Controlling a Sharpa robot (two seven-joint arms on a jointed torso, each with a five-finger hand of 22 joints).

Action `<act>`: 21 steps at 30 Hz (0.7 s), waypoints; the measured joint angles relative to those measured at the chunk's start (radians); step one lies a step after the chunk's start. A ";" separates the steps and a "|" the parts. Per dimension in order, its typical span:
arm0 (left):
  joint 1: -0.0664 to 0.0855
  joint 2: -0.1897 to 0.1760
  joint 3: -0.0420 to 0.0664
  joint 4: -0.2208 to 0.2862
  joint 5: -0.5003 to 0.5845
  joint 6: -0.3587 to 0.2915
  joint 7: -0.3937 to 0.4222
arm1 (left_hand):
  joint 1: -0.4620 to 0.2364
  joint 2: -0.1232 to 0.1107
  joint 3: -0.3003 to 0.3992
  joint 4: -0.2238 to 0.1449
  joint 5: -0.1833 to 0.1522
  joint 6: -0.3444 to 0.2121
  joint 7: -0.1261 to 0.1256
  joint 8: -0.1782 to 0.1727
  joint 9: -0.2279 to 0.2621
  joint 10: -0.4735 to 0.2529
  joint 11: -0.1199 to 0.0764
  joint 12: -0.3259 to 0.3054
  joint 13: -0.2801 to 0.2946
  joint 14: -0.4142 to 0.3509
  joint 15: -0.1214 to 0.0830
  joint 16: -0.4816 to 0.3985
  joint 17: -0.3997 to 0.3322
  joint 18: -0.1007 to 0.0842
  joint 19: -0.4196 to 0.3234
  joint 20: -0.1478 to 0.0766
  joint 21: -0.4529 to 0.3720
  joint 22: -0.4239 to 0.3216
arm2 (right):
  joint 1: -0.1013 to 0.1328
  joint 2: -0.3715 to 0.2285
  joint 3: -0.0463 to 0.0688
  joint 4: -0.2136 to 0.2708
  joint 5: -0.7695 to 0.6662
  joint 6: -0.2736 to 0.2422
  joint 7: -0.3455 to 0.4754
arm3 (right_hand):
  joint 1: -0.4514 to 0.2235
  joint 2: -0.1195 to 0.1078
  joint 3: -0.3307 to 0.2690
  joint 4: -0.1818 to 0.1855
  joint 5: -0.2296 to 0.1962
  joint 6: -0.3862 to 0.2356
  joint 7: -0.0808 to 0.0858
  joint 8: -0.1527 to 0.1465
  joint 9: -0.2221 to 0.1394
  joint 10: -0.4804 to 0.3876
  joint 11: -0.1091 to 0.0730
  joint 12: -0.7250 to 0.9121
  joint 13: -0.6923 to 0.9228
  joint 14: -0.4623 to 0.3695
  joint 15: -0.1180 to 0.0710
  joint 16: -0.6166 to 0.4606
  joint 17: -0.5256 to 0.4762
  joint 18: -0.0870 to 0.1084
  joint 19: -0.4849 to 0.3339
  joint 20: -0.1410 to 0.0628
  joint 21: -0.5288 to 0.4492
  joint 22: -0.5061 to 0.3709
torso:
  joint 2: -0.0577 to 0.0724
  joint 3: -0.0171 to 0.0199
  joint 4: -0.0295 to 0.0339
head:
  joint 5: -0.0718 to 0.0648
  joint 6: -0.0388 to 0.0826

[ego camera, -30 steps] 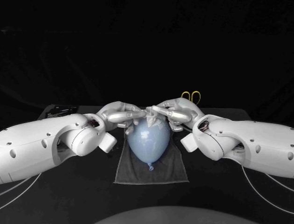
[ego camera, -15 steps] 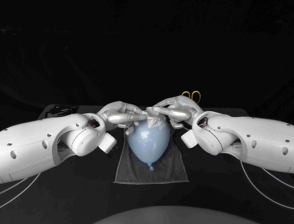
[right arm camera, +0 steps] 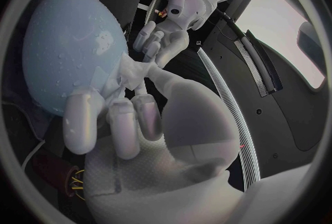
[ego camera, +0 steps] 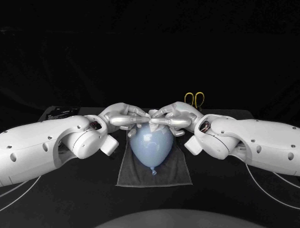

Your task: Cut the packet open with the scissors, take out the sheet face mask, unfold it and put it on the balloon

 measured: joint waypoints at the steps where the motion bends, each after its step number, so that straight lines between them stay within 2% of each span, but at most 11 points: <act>1: 0.000 0.000 0.000 0.000 0.000 0.000 0.000 | 0.001 0.001 0.000 0.000 0.000 0.000 0.000 0.000 -0.001 0.000 0.000 0.000 0.000 0.000 0.000 0.000 0.000 0.000 0.000 0.000 0.000 0.000 | 0.000 0.000 0.000 0.002 -0.003 0.004 -0.001 | -0.003 -0.003 -0.007 0.001 0.000 0.000 0.000 -0.004 -0.001 0.000 0.000 0.000 0.000 0.000 0.000 0.001 0.000 0.000 0.000 0.000 0.000 0.000 | 0.000 0.0000 0.0000 | 0.000 0.000; 4: 0.000 0.000 0.000 0.000 -0.002 0.000 0.000 | 0.005 0.005 0.004 -0.004 0.000 0.005 -0.002 -0.002 -0.002 0.000 0.000 0.000 0.000 0.000 0.000 0.000 0.001 0.000 0.000 0.000 0.000 0.001 | 0.000 0.000 0.000 0.005 -0.009 0.013 -0.002 | -0.010 -0.010 -0.016 0.007 0.000 0.000 0.000 -0.006 -0.003 0.000 0.000 0.004 0.000 0.000 0.000 0.004 0.000 0.000 0.000 0.000 0.000 0.000 | 0.000 0.0000 0.0004 | 0.000 -0.001; 18: 0.000 0.000 0.000 0.000 -0.018 0.000 0.000 | 0.009 0.017 0.007 -0.007 -0.002 0.023 -0.006 0.003 0.001 0.000 0.000 0.000 -0.001 0.000 0.000 0.000 0.007 0.000 0.000 0.000 0.001 0.008 | 0.000 0.005 0.000 0.007 -0.005 -0.002 0.010 | -0.010 -0.010 -0.025 0.004 0.000 0.001 -0.001 -0.024 -0.010 0.002 0.002 0.010 0.001 -0.002 0.002 0.004 0.001 0.000 0.000 0.000 0.014 0.001 | 0.000 -0.0002 0.0008 | 0.000 -0.001; 21: 0.000 0.000 0.000 0.000 -0.021 0.000 0.000 | 0.006 0.023 0.007 -0.007 -0.004 0.023 -0.006 0.003 0.002 0.000 0.000 0.000 -0.001 0.000 0.000 0.000 0.008 0.000 0.000 0.000 0.004 0.009 | 0.000 0.005 0.000 0.008 -0.001 -0.011 0.015 | 0.011 0.011 -0.019 -0.002 0.000 0.024 -0.006 -0.023 -0.010 0.013 -0.002 0.016 0.001 -0.002 0.002 0.004 0.001 0.000 0.000 0.000 0.021 0.001 | 0.000 -0.0002 0.0007 | 0.000 -0.001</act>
